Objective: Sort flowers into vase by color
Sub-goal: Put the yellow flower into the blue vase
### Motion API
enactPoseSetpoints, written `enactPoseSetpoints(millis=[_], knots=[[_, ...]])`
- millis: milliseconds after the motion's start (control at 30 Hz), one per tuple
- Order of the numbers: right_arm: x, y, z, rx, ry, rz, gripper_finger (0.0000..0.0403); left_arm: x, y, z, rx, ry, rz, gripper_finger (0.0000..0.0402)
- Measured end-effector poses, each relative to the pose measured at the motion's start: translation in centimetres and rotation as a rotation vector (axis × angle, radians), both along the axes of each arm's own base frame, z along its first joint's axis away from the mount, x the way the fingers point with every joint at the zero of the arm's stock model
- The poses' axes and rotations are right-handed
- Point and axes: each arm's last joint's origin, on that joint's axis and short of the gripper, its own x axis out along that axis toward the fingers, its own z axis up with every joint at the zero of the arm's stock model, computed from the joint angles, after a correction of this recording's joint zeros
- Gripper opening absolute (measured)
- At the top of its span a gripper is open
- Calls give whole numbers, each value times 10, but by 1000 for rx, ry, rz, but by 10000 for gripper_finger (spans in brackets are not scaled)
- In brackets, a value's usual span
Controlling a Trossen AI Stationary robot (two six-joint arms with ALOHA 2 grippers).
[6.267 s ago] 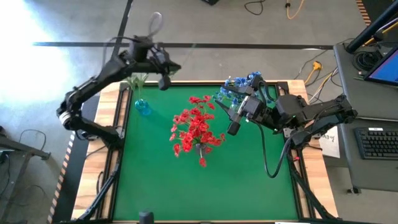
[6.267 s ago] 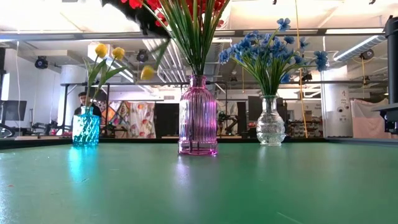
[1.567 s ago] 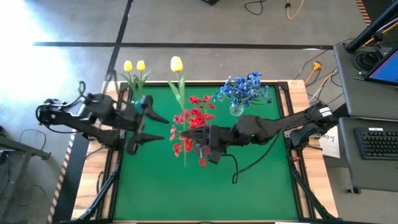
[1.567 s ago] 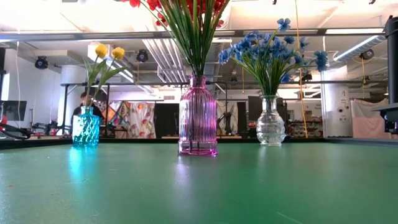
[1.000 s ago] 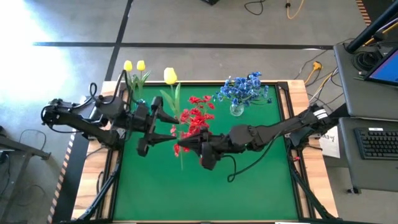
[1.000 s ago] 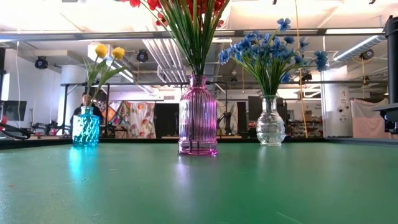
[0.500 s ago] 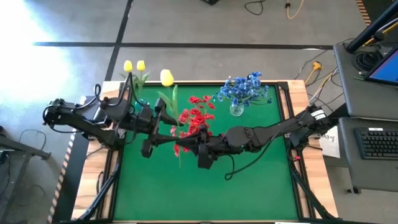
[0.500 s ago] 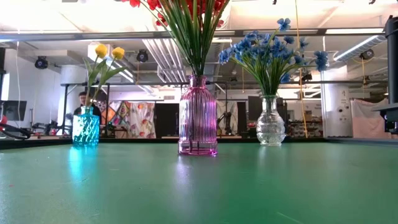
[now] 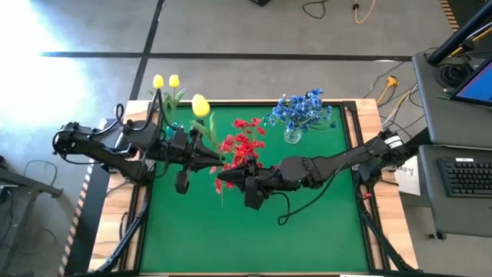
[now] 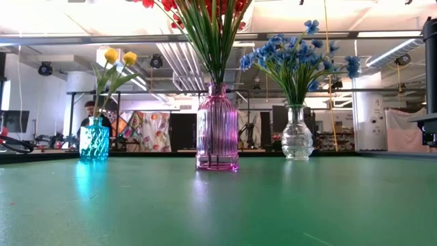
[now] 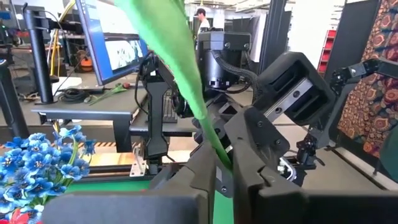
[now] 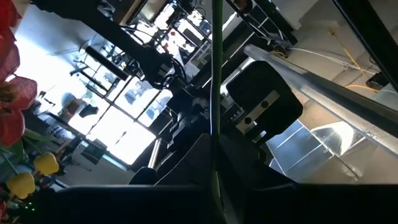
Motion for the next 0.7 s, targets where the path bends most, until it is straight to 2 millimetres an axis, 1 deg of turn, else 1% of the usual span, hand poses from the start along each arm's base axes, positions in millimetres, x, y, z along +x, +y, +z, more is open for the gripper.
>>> enactPoseSetpoints(millis=[200,333,500,600,700], knots=[[0,-1,0,17,-3,-26,13,-2,0,2,0,-8,2,2],[0,-2,1,22,-10,-49,13,-7,2,4,-2,-20,5,1],[-1,-2,3,74,-36,-44,15,-14,3,6,-1,-12,5,0],[-1,-2,5,133,-41,-40,33,-17,4,6,-7,-3,4,0],[-1,-2,6,171,-50,-41,70,-18,4,6,-10,-3,1,0]])
